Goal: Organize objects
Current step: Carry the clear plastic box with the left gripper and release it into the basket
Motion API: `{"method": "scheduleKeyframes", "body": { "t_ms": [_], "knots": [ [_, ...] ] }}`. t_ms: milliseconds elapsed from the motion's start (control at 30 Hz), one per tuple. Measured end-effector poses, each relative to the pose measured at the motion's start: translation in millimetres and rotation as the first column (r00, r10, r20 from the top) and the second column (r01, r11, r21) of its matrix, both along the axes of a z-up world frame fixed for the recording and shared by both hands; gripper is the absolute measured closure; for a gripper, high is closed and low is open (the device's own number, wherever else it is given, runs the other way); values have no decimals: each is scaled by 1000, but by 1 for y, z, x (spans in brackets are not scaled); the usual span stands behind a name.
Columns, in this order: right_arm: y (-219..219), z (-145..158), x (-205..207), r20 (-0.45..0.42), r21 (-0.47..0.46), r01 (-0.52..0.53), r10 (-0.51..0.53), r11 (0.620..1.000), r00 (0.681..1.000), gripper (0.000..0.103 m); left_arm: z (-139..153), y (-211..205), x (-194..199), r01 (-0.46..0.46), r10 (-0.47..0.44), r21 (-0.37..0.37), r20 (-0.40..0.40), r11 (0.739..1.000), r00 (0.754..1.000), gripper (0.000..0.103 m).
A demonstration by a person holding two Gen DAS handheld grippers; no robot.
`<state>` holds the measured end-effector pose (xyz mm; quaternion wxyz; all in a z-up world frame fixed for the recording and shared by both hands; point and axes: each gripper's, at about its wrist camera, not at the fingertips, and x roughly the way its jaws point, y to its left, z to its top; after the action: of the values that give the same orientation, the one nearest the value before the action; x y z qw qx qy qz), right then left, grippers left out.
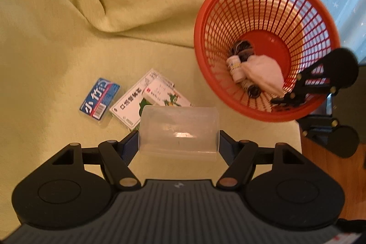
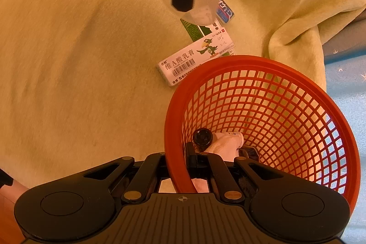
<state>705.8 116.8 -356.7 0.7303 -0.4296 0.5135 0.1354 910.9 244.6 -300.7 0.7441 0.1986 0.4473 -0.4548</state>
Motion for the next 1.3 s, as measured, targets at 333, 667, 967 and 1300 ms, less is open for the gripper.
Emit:
{"method": "scheduleKeyframes", "body": {
  "t_ms": [333, 667, 967, 1300],
  "knots": [
    [3, 1, 2, -2, 3, 2, -2, 1000, 1000, 103, 35, -9, 0, 1, -1, -82, 1, 997, 1000, 35],
    [4, 4, 4, 4, 4, -3, 3, 1000, 1000, 103, 54, -37, -4, 38, -37, -146, 11, 989, 999, 35],
    [3, 4, 2, 15, 5, -3, 3, 1000, 1000, 103, 60, -61, -9, 101, -98, -179, 26, 979, 995, 35],
    [2, 3, 2, 23, 13, 3, -3, 1000, 1000, 103, 58, -90, -6, 87, -93, -233, -16, 968, 996, 34]
  ]
}}
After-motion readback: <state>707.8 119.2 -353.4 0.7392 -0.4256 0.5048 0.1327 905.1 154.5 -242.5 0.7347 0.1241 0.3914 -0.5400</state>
